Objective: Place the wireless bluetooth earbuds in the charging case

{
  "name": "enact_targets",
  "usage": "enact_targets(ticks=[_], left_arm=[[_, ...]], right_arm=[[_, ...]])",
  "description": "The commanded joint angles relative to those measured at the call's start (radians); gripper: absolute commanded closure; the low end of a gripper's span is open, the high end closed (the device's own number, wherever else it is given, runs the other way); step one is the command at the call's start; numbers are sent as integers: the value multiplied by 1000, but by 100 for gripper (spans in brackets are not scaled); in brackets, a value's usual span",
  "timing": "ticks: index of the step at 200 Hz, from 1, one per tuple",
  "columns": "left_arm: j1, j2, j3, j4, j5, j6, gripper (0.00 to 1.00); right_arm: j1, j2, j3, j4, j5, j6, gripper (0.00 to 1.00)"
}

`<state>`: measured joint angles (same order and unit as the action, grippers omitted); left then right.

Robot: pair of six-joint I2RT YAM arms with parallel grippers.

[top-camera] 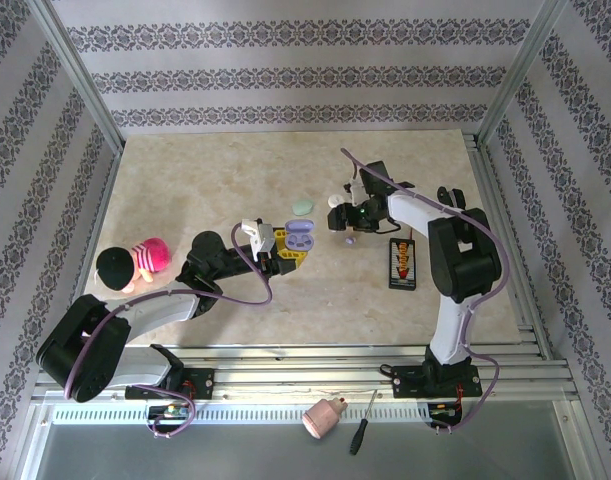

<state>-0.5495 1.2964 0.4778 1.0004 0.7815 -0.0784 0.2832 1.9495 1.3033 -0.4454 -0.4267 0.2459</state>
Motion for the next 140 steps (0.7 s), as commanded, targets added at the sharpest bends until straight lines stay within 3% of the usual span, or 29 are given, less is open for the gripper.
enact_targets(ticks=[1,97,140], left_arm=[[9,-34,-9,-2,5,11,68],[8,-24,-16,27,7,-2,68],[8,-39,-37,31,-16,15,68]], right_arm=[[-8,24,14,-49,7,-28,32],[-7,-27,-47,-70,47,-24,34],[36,-64,-8,-146,303,-68,33]])
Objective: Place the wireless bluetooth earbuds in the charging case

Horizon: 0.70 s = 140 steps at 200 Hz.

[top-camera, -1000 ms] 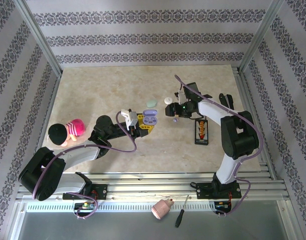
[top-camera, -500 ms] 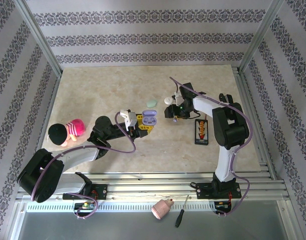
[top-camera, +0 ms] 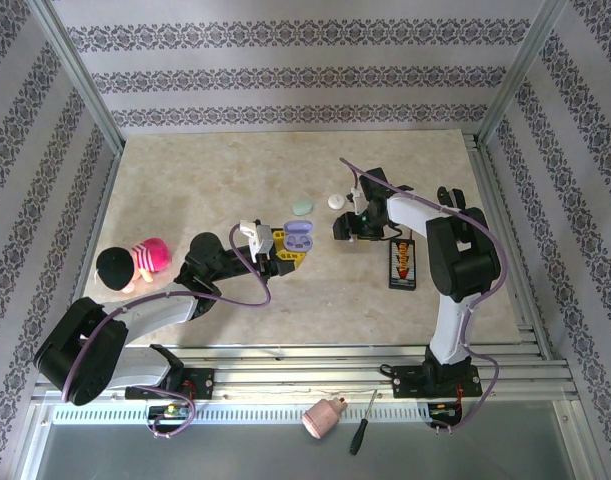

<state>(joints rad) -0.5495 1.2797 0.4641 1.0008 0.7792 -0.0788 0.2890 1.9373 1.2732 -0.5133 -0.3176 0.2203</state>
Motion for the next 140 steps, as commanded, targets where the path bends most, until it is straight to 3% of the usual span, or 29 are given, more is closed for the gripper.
enact_targets(ticks=[1,57,91,140], left_arm=[[8,-23,-24,30,-15,17,68],[8,-121,-70,-52,-54,74,68],[8,-159,-71,-110,-64,106,68],[9,-155,-65,-112,-64,113,68]], right_arm=[[32,-53,24,-80,201,-43,33],[120,-31,109,-196,471,-2,36],[140,9,136,-198,457,60,37],[121,-15,50,-89,256,198,41]])
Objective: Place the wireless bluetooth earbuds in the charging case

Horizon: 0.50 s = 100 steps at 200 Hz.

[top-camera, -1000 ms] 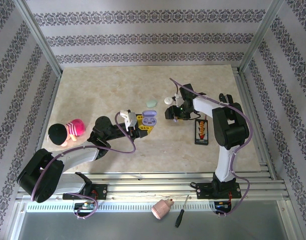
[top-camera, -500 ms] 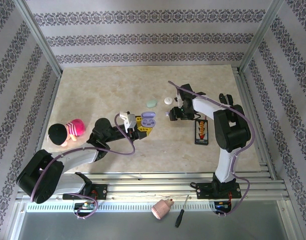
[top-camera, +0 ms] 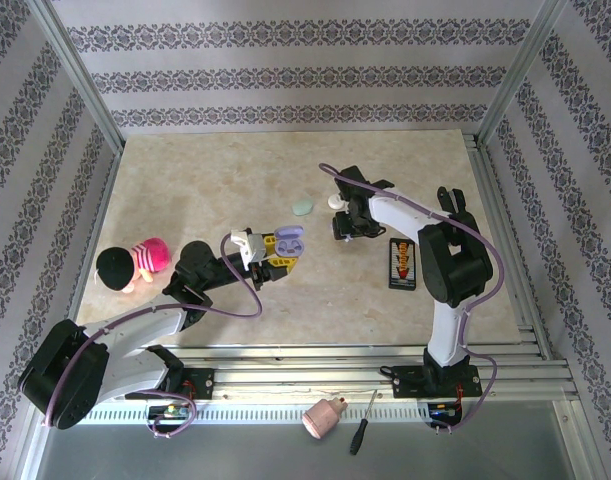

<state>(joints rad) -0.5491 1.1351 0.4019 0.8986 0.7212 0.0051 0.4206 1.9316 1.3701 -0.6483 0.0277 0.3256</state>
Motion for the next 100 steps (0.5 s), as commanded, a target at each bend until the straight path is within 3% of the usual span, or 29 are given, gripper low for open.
enact_targets(ticks=[1,100], left_arm=[[8,-10,-3,-8,-6,28,68],[8,7,7,-6,1,19,68]], right_arm=[[-12,-10,-49,47,-92,94,41],[-26,40,-47,104,-152,122,43]])
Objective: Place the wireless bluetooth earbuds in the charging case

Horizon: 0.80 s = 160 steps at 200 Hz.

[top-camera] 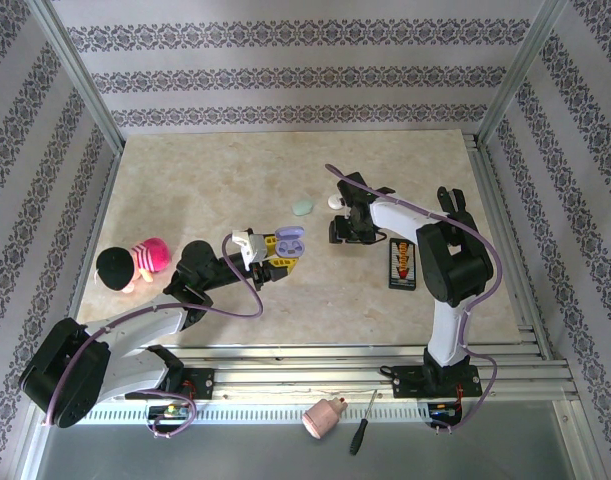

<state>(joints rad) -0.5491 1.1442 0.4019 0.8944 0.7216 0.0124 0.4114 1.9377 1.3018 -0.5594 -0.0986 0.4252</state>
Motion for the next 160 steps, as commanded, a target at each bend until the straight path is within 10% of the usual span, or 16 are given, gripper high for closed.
enact_targets(ticks=[1,160], left_arm=[[8,-3,7,-2,1,12,68],[8,-4,0,-9,-18,20,68]], right_arm=[[-17,35,22,15,-25,22,43],[-42,106,136,-7,-14,-75,48]])
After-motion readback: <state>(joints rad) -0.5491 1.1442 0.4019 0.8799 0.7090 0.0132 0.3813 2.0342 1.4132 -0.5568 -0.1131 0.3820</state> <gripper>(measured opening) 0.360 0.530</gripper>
